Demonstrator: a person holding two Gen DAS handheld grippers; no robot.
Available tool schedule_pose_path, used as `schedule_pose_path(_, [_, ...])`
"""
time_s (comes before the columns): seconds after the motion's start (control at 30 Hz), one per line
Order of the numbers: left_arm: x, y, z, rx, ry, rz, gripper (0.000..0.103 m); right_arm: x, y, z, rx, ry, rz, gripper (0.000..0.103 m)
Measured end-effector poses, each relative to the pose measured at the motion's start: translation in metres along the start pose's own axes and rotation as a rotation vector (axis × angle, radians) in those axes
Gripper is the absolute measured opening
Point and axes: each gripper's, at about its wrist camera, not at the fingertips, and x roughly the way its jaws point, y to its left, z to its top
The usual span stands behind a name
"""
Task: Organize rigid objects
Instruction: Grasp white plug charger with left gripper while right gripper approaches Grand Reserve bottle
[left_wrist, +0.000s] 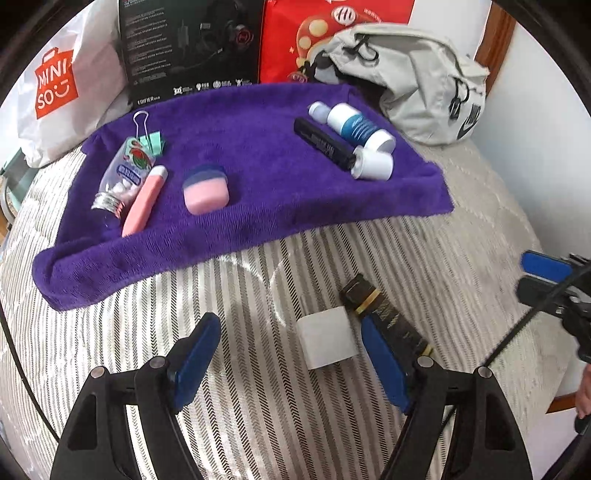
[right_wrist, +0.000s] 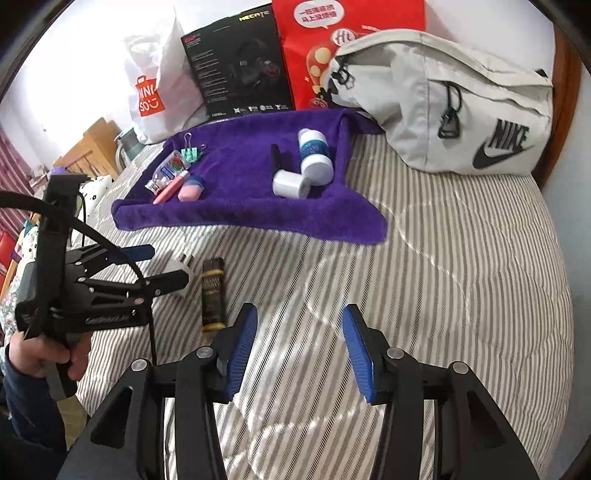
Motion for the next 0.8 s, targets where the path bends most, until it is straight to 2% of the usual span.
schedule_pose_path(0.2, [0.011,-0.009,-0.006,0.037,-0.001,0.046,0.067,0.002,-0.013,-0.012,0.035,0.026,-0.015,0.048])
schedule_pose_path(0.27, [0.01,-0.012,-0.009,0.061,-0.011,0.055,0.054,0.004,-0.015,-0.014,0.038,0.038,-0.018,0.048])
schedule_pose_path(0.33, [0.009,-0.012,-0.009,0.077,-0.011,0.06,0.049,0.006,-0.014,-0.015,0.037,0.044,-0.017,0.048])
schedule_pose_path(0.6, [0.013,-0.015,-0.008,0.078,-0.017,0.076,0.048,0.012,-0.007,-0.015,0.024,0.059,0.0,0.048])
schedule_pose_path(0.67, [0.013,-0.016,-0.008,0.084,-0.021,0.056,0.038,0.014,-0.003,-0.014,0.018,0.061,0.005,0.048])
schedule_pose_path(0.7, [0.012,-0.015,-0.008,0.087,-0.022,0.053,0.029,0.015,-0.002,-0.014,0.017,0.061,0.01,0.048])
schedule_pose_path(0.8, [0.01,-0.008,-0.008,0.074,-0.021,0.014,0.026,0.018,0.005,-0.013,0.009,0.06,0.025,0.048])
